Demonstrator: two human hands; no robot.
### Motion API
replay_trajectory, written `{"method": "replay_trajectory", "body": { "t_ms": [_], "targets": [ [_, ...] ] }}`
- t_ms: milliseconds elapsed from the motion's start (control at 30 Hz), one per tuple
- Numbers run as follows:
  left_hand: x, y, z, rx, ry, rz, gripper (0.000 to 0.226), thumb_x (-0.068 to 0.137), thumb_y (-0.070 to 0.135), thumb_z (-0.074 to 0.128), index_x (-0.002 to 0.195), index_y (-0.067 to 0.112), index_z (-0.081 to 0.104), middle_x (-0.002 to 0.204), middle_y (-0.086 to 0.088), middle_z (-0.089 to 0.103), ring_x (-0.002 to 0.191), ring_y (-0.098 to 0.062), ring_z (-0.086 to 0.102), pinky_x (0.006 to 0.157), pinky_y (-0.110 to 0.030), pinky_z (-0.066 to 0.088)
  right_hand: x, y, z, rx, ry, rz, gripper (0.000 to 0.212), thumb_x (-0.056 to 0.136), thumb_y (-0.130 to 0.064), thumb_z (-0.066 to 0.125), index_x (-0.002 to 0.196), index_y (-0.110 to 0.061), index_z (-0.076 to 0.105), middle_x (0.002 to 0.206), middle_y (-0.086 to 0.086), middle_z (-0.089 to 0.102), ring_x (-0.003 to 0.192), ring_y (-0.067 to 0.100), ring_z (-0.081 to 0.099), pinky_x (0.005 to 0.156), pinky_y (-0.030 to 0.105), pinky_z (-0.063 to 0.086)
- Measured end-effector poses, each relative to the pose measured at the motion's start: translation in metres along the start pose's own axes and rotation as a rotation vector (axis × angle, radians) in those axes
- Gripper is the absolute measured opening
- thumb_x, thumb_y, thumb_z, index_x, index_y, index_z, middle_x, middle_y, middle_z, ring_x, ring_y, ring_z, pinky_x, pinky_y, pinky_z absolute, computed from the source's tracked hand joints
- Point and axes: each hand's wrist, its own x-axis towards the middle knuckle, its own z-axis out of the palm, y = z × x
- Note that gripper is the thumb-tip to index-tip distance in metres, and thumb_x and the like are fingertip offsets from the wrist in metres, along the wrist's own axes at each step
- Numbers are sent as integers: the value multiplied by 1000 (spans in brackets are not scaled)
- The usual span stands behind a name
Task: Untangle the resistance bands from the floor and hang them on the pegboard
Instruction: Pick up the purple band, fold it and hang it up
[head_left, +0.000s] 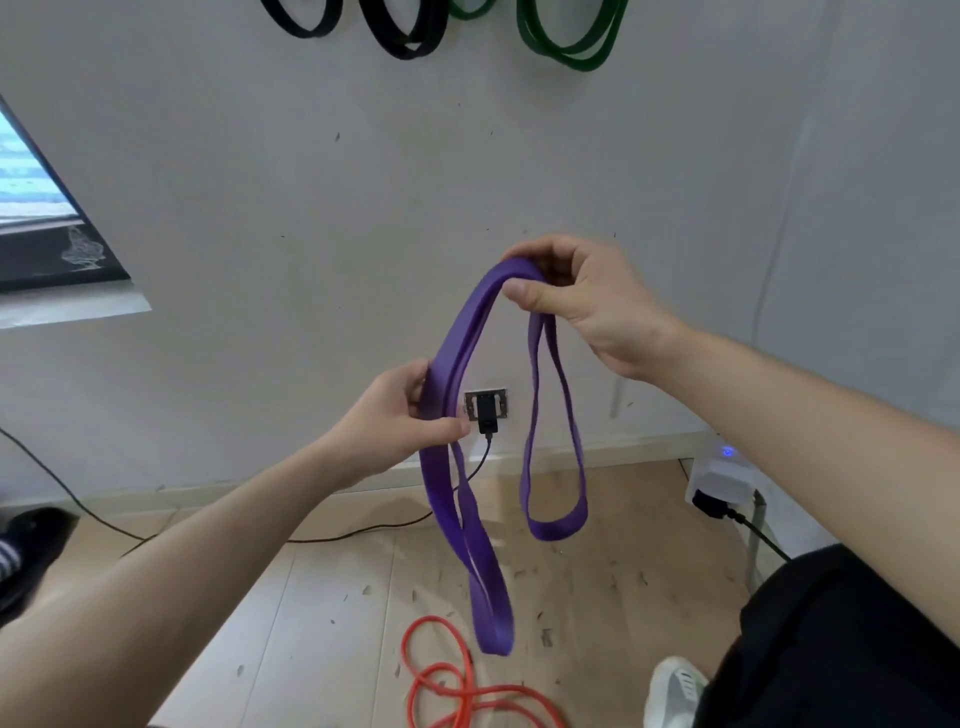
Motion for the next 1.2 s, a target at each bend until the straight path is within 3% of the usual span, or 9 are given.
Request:
{"method": "replay_trajectory", "body": {
  "t_ms": [167, 267, 433, 600, 700, 900, 1033, 1133, 1200],
  "targets": [
    [-1, 0, 0, 27, 67, -2, 36, 81, 13, 84, 110, 17, 63, 94, -8, 72, 87, -28, 71, 78, -39, 62, 5, 10, -23, 6, -19, 87, 21, 87, -2, 70, 106, -11, 65, 91, 6, 68, 83, 16, 64, 83, 30, 53],
    [-2, 5, -5, -30, 131, 8, 30, 83, 6, 80, 109, 12, 67, 94, -14, 73, 86, -33, 70, 81, -41, 61, 3, 21, -43, -154, -176, 206, 23, 87, -3, 71, 107, -13, 65, 93, 11, 69, 85, 16, 66, 83, 28, 53],
    [-3, 13, -9, -98, 171, 79, 31, 84, -4, 76, 102, 22, 73, 85, 0, 72, 79, -12, 66, 82, -32, 57, -4, 39, -51, -487, -520, 390, 22, 85, -8, 76, 105, -13, 69, 105, 16, 72, 98, 25, 68, 94, 39, 54],
    [-3, 26, -3, -130, 133, 148, 35, 85, -4, 75, 109, 22, 74, 88, 6, 76, 82, -10, 69, 80, -23, 57, -15, 31, -26, -668, -785, 459, 32, 87, -21, 75, 117, -18, 67, 118, -2, 70, 110, 10, 63, 94, 27, 49],
    [-3, 30, -1, -84, 120, 189, 33, 84, 2, 78, 112, 18, 74, 93, 5, 78, 86, -10, 72, 80, -23, 58, -17, 16, -9, -422, -741, 413, 53, 83, -23, 79, 132, -24, 58, 130, -5, 64, 118, 10, 60, 92, 21, 52],
    [-4, 28, -6, -142, 159, 196, 37, 84, -3, 77, 117, 13, 69, 85, 0, 76, 76, -12, 69, 72, -21, 55, -18, 10, 10, -298, -558, 267, 33, 82, -21, 80, 110, -11, 68, 109, 19, 70, 104, 35, 66, 95, 52, 53],
    [-5, 22, -7, -93, 116, 157, 41, 81, -5, 79, 113, 16, 66, 81, -2, 74, 75, -17, 68, 75, -32, 59, -16, 0, 9, -251, -448, 208, 26, 82, -17, 80, 105, -9, 70, 101, 15, 72, 93, 30, 69, 88, 39, 58],
    [-5, 19, -1, -81, 61, 131, 34, 79, -7, 80, 105, 13, 68, 77, 7, 71, 73, -11, 66, 76, -29, 57, -16, -8, 9, -202, -409, 165, 21, 83, -11, 78, 103, -7, 71, 93, 8, 72, 83, 15, 66, 78, 26, 53],
    [-3, 18, 2, -81, 53, 130, 29, 80, -7, 79, 103, 6, 68, 79, 7, 70, 73, -9, 67, 74, -25, 58, -14, -11, 7, -175, -385, 138, 18, 84, -10, 77, 101, -8, 72, 92, 8, 72, 84, 15, 66, 80, 28, 54]
  ]
}}
